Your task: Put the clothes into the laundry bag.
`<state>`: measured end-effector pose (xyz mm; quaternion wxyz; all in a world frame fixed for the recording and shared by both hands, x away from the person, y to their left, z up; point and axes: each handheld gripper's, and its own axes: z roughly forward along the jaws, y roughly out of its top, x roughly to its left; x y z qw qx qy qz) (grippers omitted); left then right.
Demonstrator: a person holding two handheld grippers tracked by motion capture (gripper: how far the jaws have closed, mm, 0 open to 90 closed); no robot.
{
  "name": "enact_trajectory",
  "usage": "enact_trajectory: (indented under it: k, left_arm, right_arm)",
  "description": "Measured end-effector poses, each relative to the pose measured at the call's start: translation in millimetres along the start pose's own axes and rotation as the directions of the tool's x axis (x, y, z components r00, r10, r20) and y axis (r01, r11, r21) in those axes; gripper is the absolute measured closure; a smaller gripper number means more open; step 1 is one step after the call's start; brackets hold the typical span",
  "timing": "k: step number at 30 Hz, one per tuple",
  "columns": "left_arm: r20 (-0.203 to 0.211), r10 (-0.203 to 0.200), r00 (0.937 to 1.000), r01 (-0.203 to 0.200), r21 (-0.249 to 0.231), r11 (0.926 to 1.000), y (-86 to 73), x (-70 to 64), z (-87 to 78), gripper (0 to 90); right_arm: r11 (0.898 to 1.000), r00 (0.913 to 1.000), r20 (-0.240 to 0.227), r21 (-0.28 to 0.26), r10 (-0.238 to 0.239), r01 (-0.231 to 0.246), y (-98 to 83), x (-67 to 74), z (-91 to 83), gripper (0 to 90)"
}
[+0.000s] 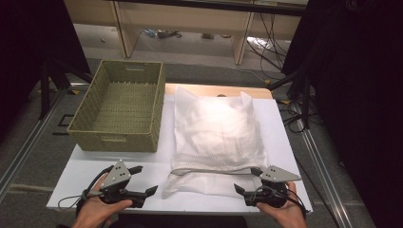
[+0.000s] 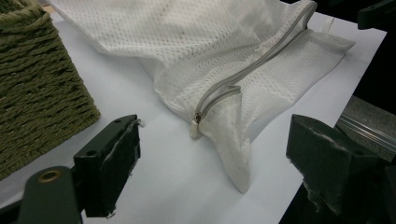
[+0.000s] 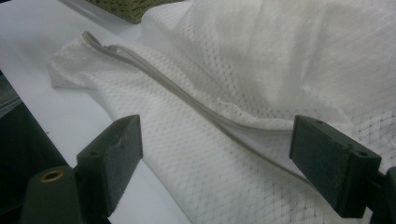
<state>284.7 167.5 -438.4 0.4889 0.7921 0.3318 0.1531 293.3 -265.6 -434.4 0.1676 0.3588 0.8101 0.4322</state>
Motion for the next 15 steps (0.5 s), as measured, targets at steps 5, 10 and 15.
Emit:
enact_trajectory:
  k: [5,10,15]
  left_arm:
    - [-0.016,-0.01,0.9998,0.011,0.008,0.9999,-0.5,3.4,1.5,16.6]
    - [-0.008,0.004,1.0,-0.004,0.016,0.9999,0.4,3.0,3.3,16.6]
    - [-0.013,0.003,0.9999,-0.002,0.028,0.9996,-0.3,5.0,4.2,16.6]
  right_arm:
    - [1.0,0.9998,0.014,-0.004,-0.014,0.014,-1.7,1.7,-0.6,19.0]
    - [1.0,0.9999,0.013,0.005,-0.002,0.002,-2.5,3.2,1.6,18.7]
    - [1.0,0.9998,0.017,0.008,-0.013,0.013,-2.2,3.4,1.9,18.8]
